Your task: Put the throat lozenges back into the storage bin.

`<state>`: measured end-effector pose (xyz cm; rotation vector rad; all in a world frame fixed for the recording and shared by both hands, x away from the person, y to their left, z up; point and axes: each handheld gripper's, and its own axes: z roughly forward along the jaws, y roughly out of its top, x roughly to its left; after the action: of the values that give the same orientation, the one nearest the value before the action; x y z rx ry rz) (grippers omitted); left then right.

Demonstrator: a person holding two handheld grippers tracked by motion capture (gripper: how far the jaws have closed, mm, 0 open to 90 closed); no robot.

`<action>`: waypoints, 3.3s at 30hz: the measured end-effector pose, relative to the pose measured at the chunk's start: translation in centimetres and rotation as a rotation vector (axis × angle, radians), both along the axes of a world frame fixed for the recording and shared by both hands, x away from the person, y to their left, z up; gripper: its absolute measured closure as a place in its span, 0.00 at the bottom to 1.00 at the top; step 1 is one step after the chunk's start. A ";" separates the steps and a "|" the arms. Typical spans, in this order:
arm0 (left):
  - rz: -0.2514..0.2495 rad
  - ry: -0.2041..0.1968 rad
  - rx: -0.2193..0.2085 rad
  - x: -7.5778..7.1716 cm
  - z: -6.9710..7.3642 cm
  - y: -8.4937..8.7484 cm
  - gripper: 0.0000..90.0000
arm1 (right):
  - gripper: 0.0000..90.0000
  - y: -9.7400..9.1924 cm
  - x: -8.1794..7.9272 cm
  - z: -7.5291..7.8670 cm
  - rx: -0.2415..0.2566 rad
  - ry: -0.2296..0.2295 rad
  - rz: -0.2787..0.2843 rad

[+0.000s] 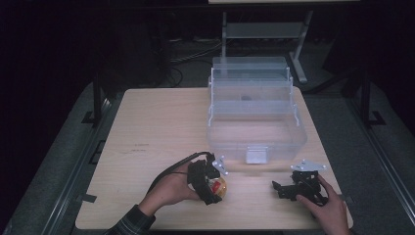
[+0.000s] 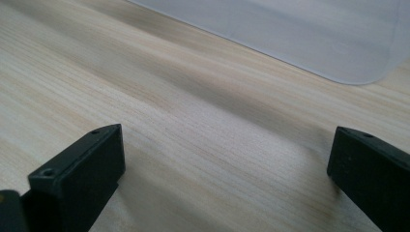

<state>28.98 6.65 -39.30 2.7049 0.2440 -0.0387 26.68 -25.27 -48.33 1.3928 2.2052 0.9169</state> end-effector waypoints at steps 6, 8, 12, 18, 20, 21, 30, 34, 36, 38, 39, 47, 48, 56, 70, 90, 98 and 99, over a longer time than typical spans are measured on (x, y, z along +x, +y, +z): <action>-0.003 -0.004 0.001 0.2 0.9 -0.2 0.22 | 0.00 0.0 0.0 0.0 -0.001 0.000 0.001; -0.005 -0.003 0.000 0.3 1.1 -0.2 0.22 | 0.00 0.0 0.0 0.0 0.000 0.000 0.000; -0.004 0.001 0.004 0.4 1.4 -0.3 0.22 | 0.00 0.0 0.0 0.0 -0.001 0.000 0.002; -0.003 0.005 -0.003 0.6 1.9 -0.4 0.22 | 0.00 0.0 0.0 0.0 0.003 0.001 0.000; -0.002 0.003 -0.006 0.7 2.0 -0.4 0.22 | 0.00 0.0 0.0 0.0 0.001 0.001 0.002; -0.003 0.006 -0.005 0.8 2.1 -0.4 0.22 | 0.00 0.0 0.0 0.0 0.001 0.001 0.002; -0.005 0.005 -0.009 1.2 3.0 -0.7 0.22 | 0.00 0.0 0.0 0.0 0.000 0.000 0.003; -0.008 0.002 -0.012 1.6 3.4 -0.7 0.22 | 0.00 0.0 0.0 0.0 -0.001 -0.001 0.003; -0.010 0.005 -0.020 1.9 3.7 -0.8 0.22 | 0.00 0.0 0.0 0.0 -0.001 -0.001 0.002; -0.008 0.006 -0.021 2.1 3.9 -0.8 0.22 | 0.00 0.0 0.0 0.0 0.000 0.000 0.002; -0.008 0.006 -0.021 2.1 3.9 -0.8 0.22 | 0.00 0.0 0.0 0.0 0.000 0.000 0.002; -0.003 0.011 -0.031 2.8 4.6 -0.9 0.22 | 0.00 0.0 0.0 0.0 0.000 0.000 0.002; -0.001 0.009 -0.032 2.9 4.7 -1.0 0.22 | 0.00 0.0 0.0 0.0 0.000 0.000 0.002; 0.008 0.011 -0.041 3.6 5.5 -1.0 0.22 | 0.00 0.0 0.0 0.0 0.000 -0.001 0.002; 0.037 -0.002 -0.046 5.2 7.1 -1.2 0.22 | 0.00 0.0 0.0 0.0 0.000 0.000 0.003; 0.095 -0.009 -0.061 8.2 8.7 -2.0 0.22 | 0.00 0.0 0.0 0.0 0.000 0.000 0.003; 0.126 -0.015 -0.056 9.7 8.9 -2.2 0.22 | 0.00 0.0 0.0 0.0 0.000 0.000 0.003; 0.135 -0.015 -0.055 10.1 8.9 -2.3 0.22 | 0.00 0.0 0.0 0.0 0.000 0.000 0.003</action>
<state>39.07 4.31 -30.44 2.6267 0.4138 0.0147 26.68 -25.29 -48.32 1.3900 2.2077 0.9179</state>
